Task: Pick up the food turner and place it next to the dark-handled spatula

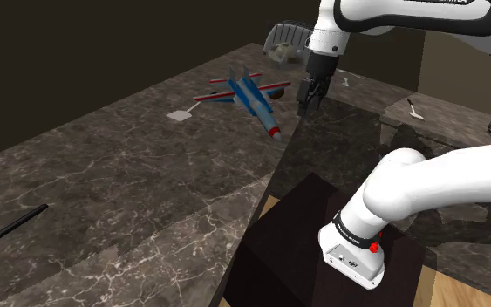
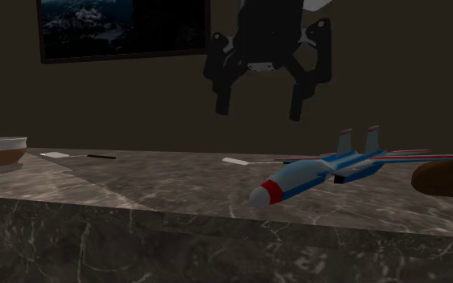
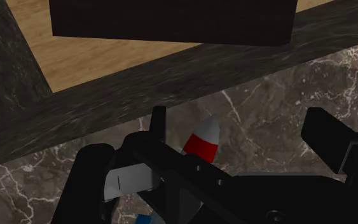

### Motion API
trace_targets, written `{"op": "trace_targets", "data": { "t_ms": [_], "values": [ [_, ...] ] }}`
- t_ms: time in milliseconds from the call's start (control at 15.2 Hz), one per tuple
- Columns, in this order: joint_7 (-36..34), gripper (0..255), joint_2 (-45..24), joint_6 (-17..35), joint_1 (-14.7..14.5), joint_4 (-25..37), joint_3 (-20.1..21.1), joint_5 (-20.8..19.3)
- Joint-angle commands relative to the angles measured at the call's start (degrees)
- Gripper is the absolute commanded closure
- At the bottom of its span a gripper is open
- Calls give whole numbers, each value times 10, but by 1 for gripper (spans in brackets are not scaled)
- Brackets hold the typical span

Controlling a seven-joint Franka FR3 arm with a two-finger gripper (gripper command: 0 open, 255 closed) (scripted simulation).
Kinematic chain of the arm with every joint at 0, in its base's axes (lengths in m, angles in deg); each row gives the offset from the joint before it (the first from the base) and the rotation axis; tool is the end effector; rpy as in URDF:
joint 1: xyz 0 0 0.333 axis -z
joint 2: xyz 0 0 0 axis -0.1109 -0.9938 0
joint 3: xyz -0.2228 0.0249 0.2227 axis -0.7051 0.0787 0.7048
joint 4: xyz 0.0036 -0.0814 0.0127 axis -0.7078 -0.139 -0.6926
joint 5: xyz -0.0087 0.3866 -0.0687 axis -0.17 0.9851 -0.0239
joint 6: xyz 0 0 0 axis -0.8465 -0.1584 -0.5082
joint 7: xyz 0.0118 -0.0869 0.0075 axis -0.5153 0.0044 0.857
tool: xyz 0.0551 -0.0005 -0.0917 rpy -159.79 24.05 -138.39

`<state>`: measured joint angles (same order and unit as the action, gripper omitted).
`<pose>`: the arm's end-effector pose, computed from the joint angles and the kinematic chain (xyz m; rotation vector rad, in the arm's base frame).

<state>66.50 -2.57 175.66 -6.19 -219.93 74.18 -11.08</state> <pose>0.3104 -0.0177 0.5333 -3.0478 -0.0563 0.2055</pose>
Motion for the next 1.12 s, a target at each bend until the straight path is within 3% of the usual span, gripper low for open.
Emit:
{"op": "trace_targets", "data": {
  "t_ms": [0,528,1056],
  "values": [
    [0,0,0,0,0,0,0,0],
    [-230,0,-111,105,14,43,108,62],
    [-460,0,-271,188,42,150,191,50]
  ]
}}
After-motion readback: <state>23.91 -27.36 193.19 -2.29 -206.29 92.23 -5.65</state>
